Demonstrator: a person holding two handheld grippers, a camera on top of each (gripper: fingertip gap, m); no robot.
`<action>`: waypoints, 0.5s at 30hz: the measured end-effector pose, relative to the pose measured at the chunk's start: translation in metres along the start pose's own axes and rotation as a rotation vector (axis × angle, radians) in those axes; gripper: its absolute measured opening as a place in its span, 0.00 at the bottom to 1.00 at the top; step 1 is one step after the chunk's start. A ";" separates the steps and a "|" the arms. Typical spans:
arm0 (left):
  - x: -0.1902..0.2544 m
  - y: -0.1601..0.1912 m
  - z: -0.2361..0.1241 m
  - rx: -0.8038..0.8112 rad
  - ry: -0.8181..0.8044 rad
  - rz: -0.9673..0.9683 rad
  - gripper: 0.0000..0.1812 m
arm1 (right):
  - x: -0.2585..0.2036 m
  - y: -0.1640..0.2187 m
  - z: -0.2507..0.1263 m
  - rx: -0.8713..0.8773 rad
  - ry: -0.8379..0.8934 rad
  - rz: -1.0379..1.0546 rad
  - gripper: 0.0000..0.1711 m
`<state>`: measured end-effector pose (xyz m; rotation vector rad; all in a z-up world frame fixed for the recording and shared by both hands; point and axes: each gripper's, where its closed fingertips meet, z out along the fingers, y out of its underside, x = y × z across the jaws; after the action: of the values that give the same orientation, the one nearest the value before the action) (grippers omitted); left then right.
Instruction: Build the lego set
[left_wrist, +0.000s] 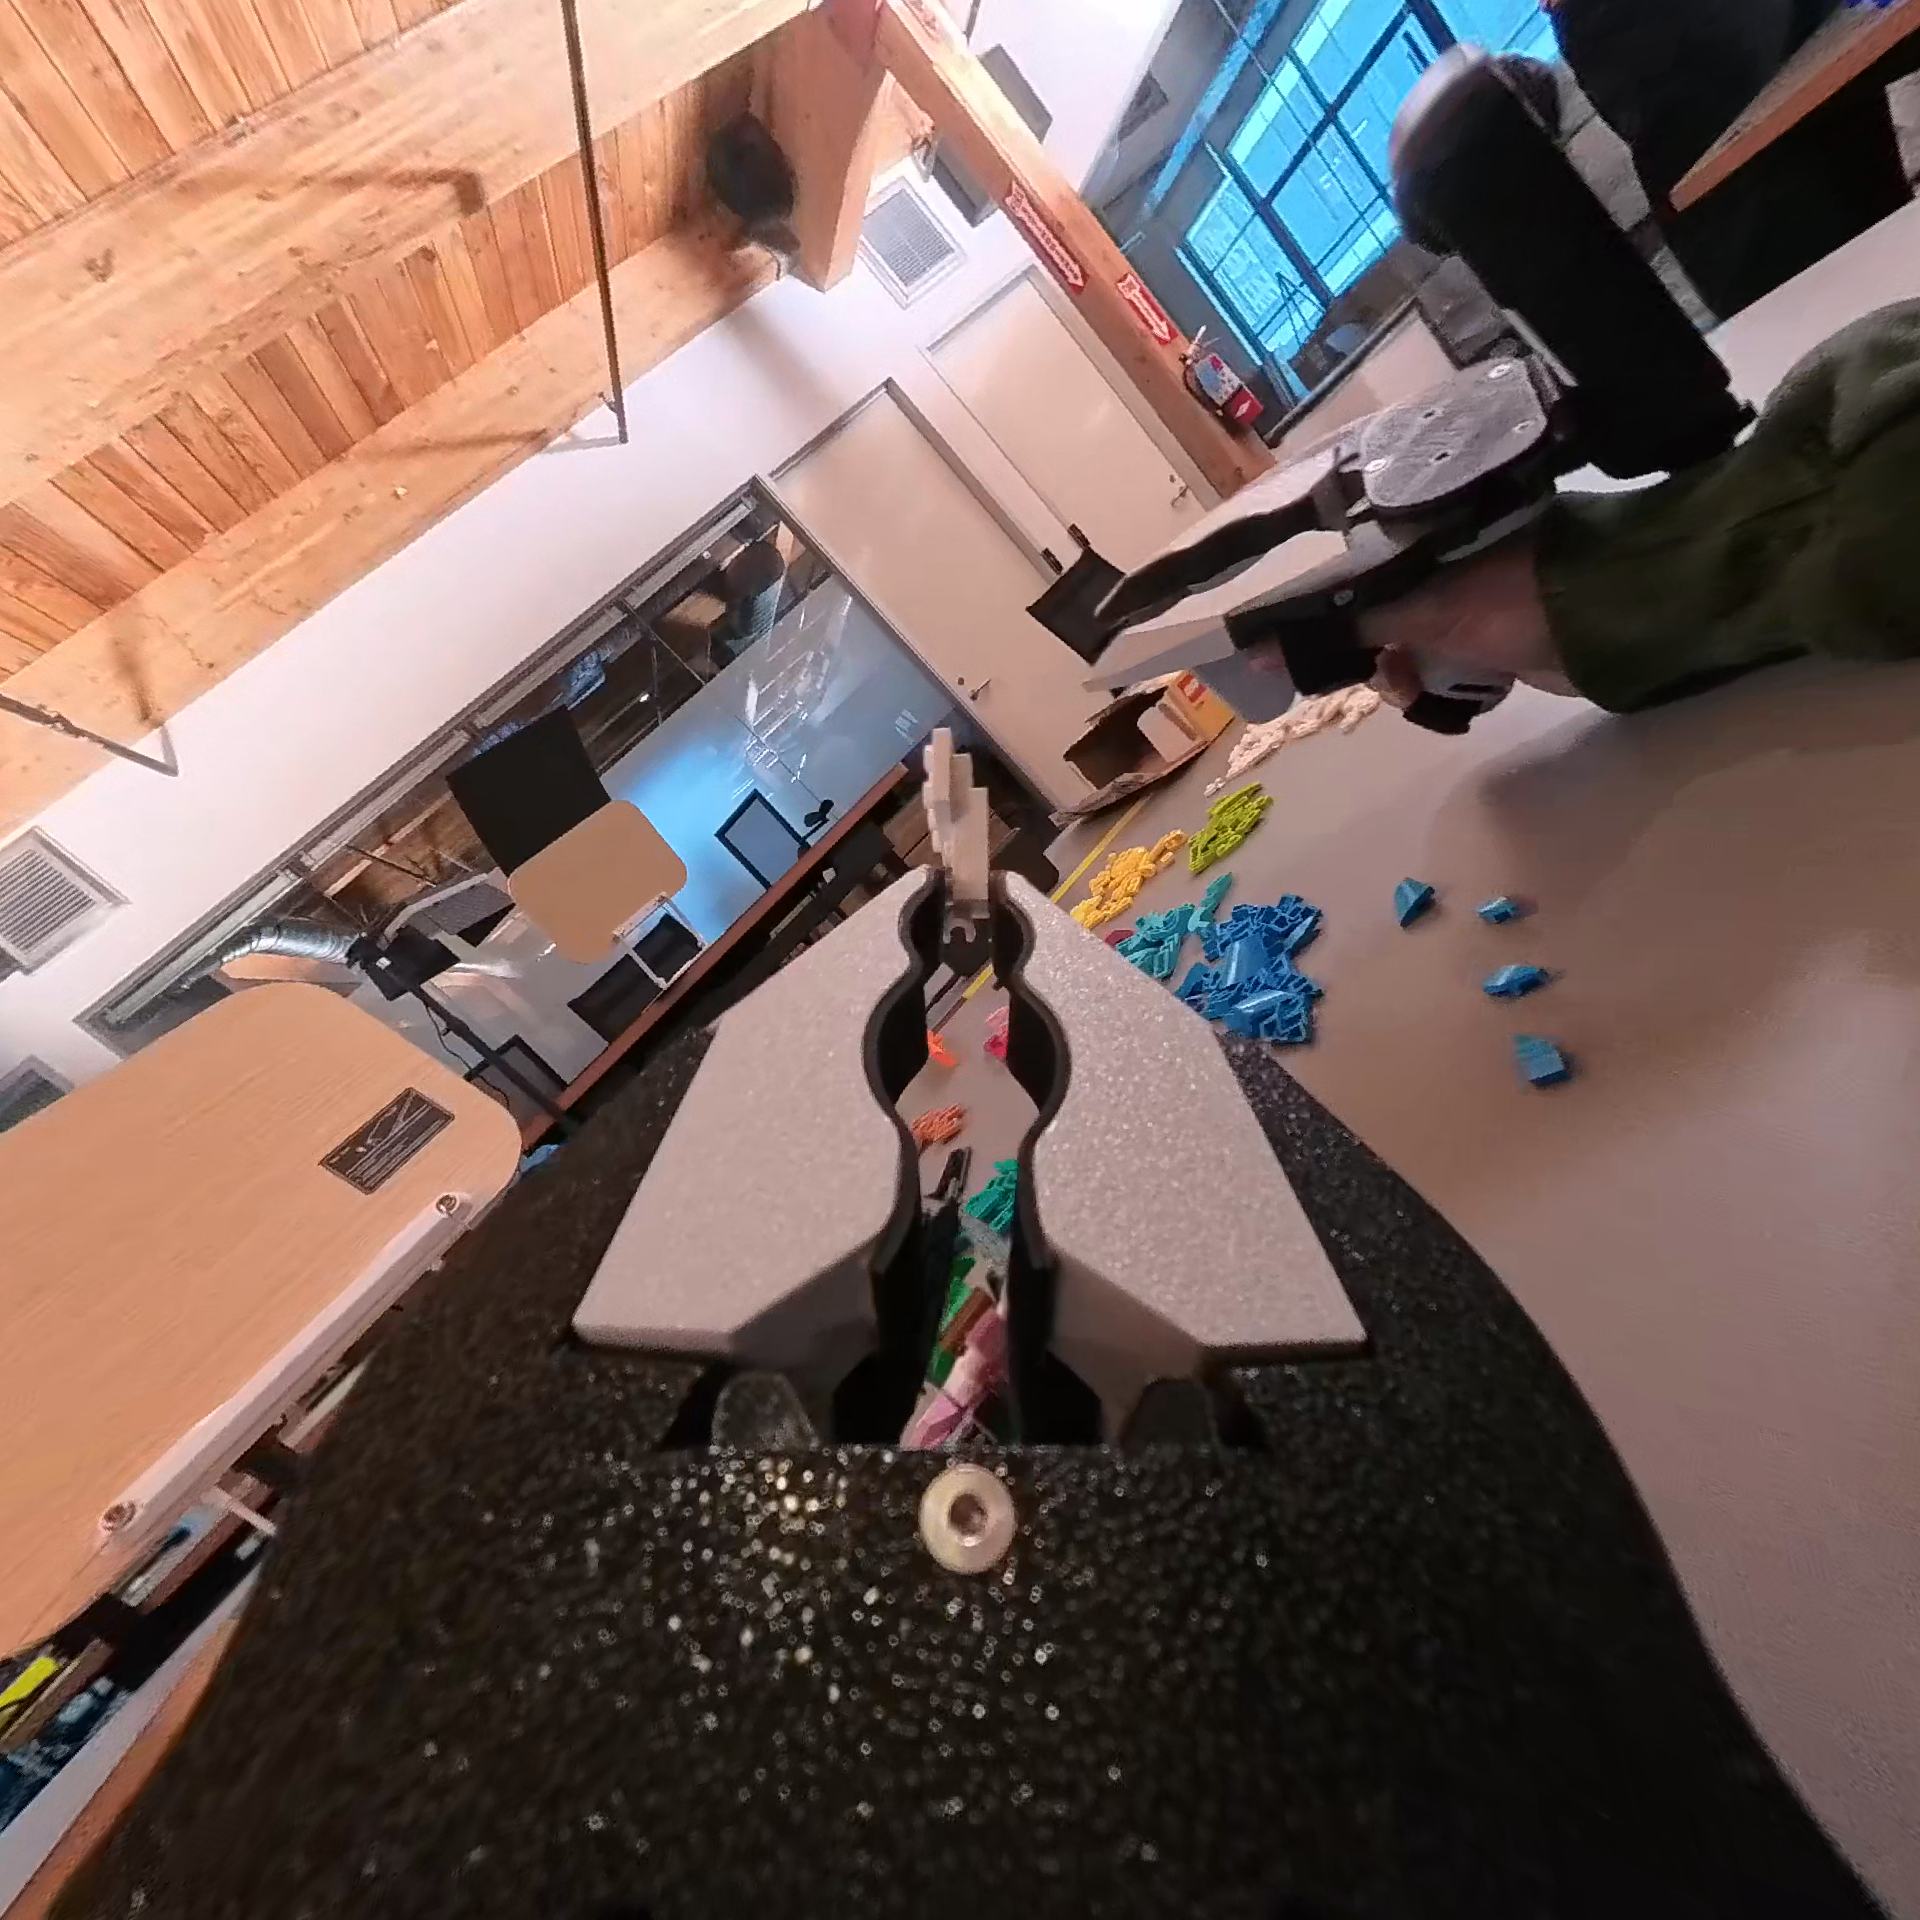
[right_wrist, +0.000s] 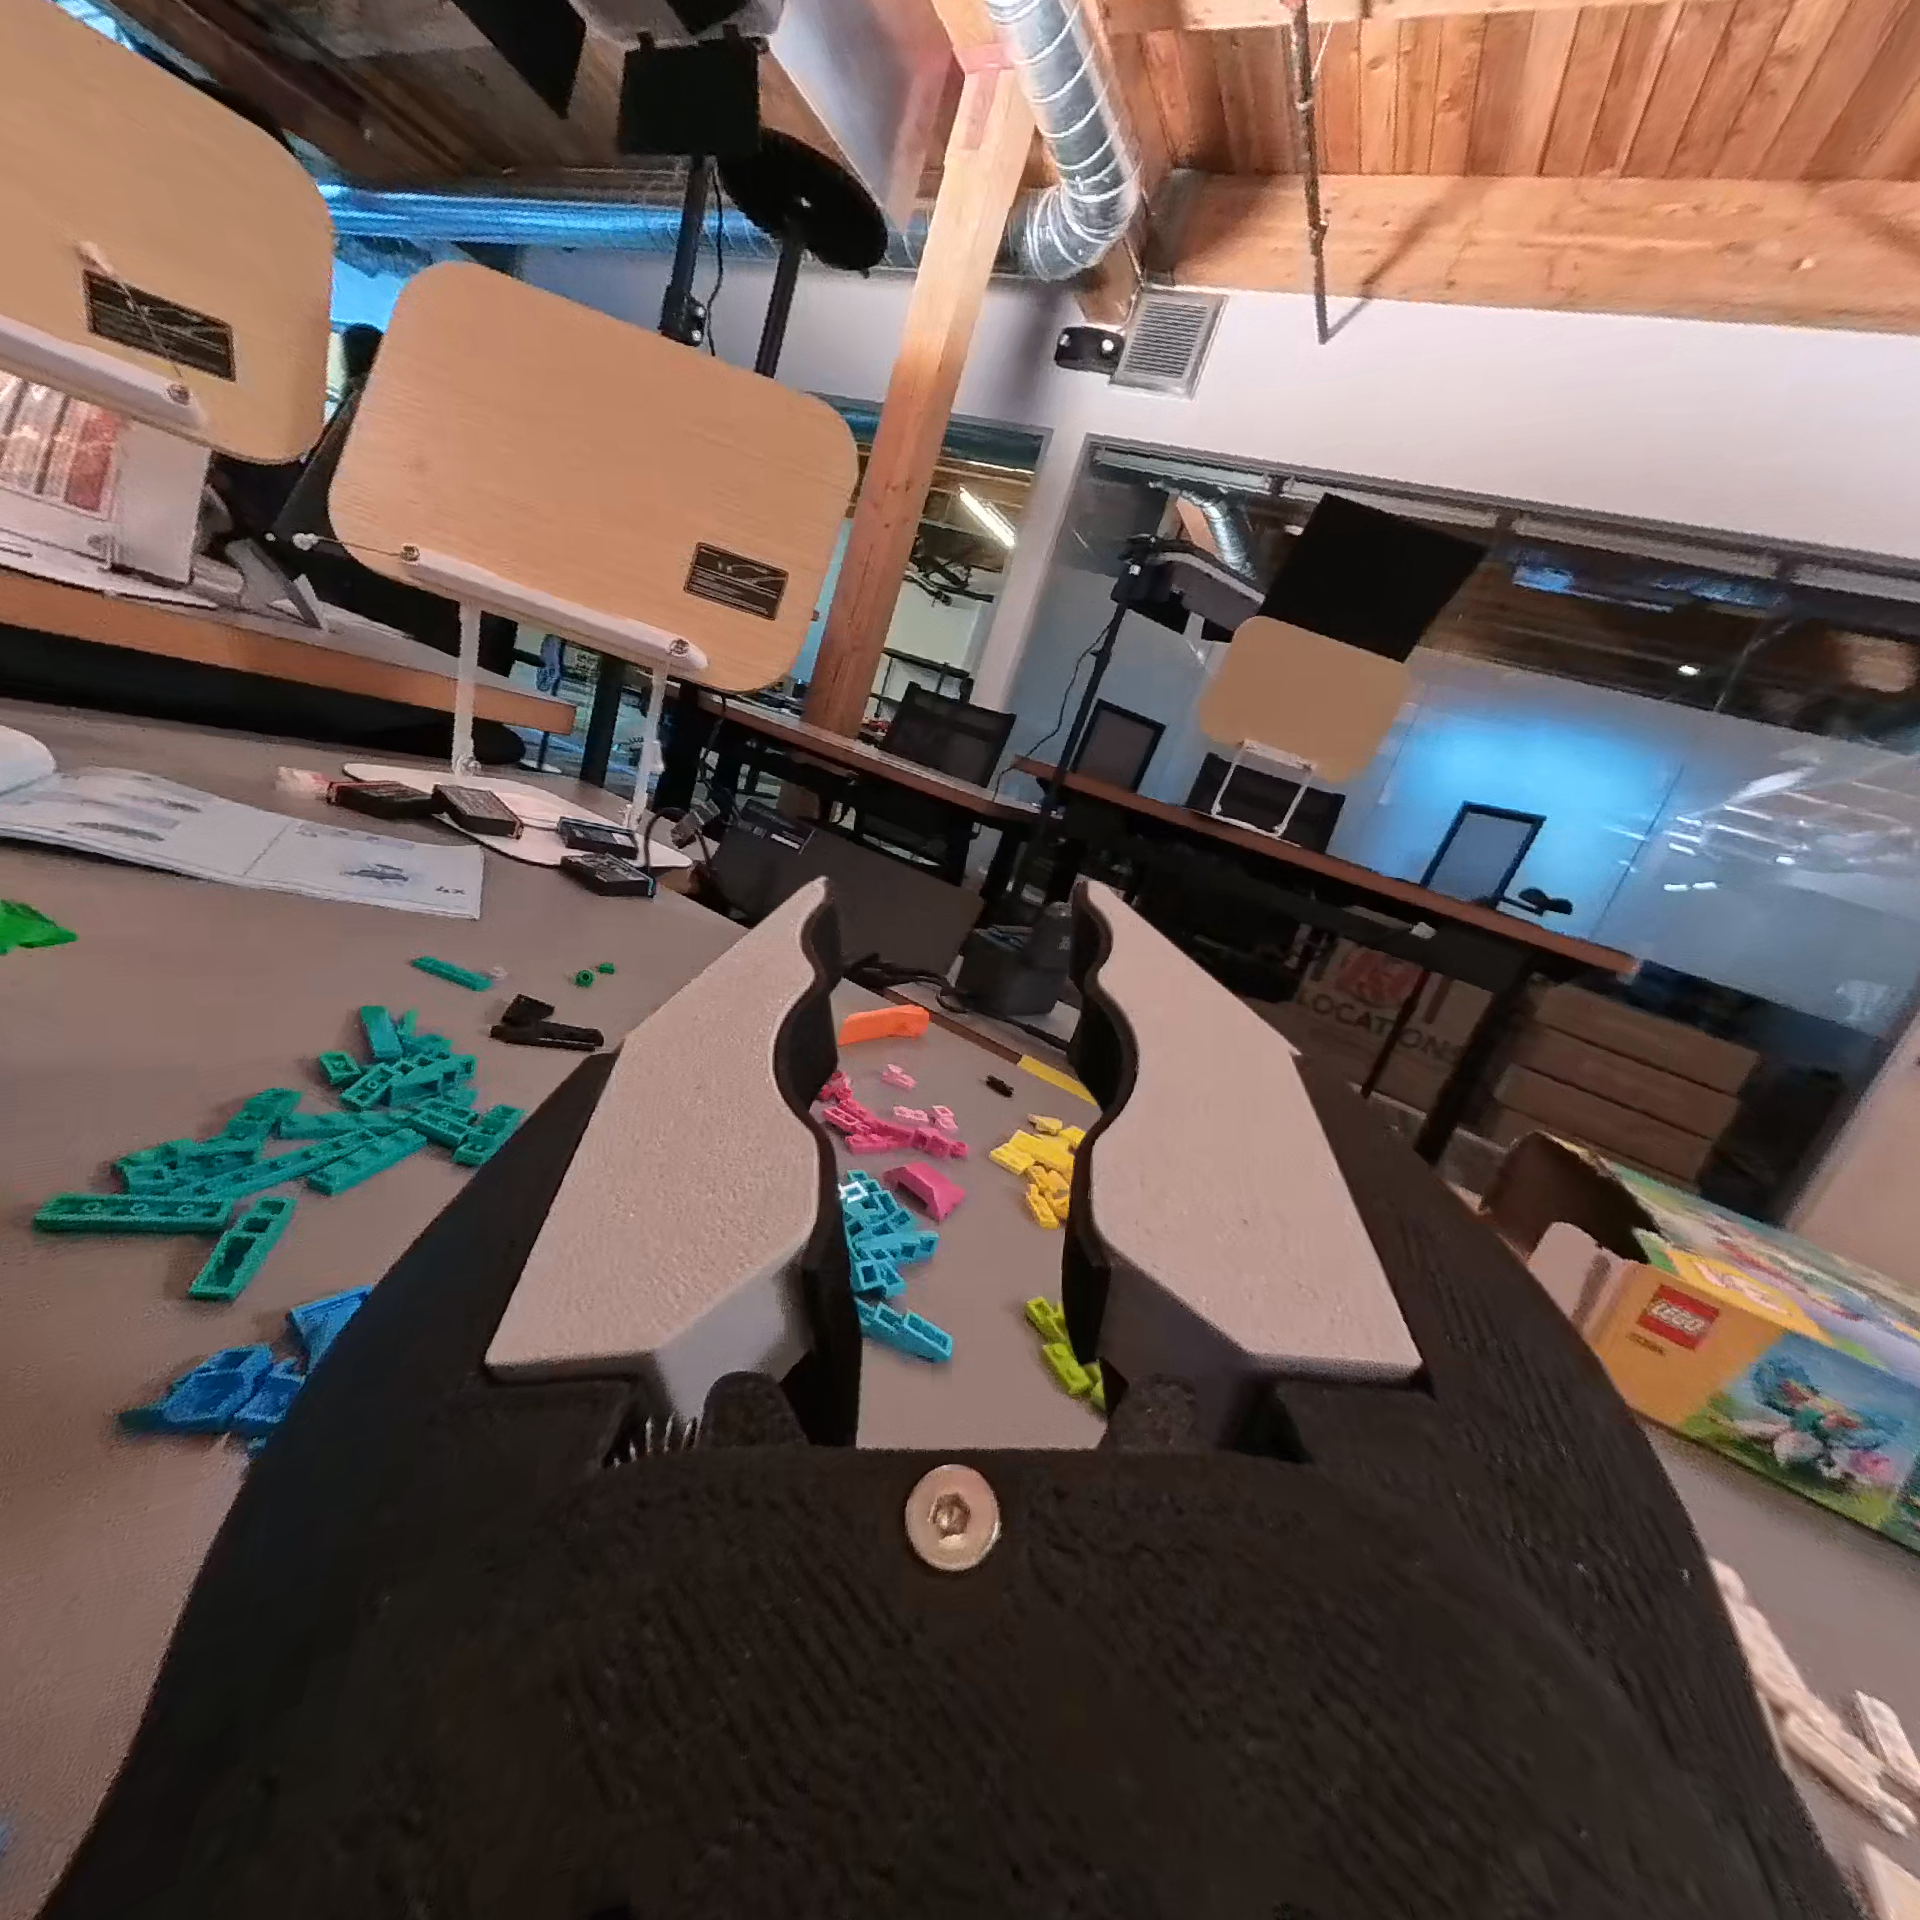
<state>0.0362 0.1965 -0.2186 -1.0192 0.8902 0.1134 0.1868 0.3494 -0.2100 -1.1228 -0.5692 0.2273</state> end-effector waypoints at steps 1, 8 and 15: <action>0.003 0.000 0.000 0.000 0.010 0.011 0.03 | 0.001 -0.001 0.000 0.003 0.007 -0.004 0.24; 0.017 0.001 0.002 -0.005 0.058 0.047 0.03 | 0.050 0.006 -0.021 -0.077 0.162 -0.242 0.20; 0.023 0.003 0.004 -0.015 0.082 0.049 0.03 | 0.132 0.047 -0.045 -0.265 0.371 -0.325 0.14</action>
<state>0.0518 0.1942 -0.2357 -1.0218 0.9910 0.1206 0.3263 0.3931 -0.2246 -1.2699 -0.4481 -0.3415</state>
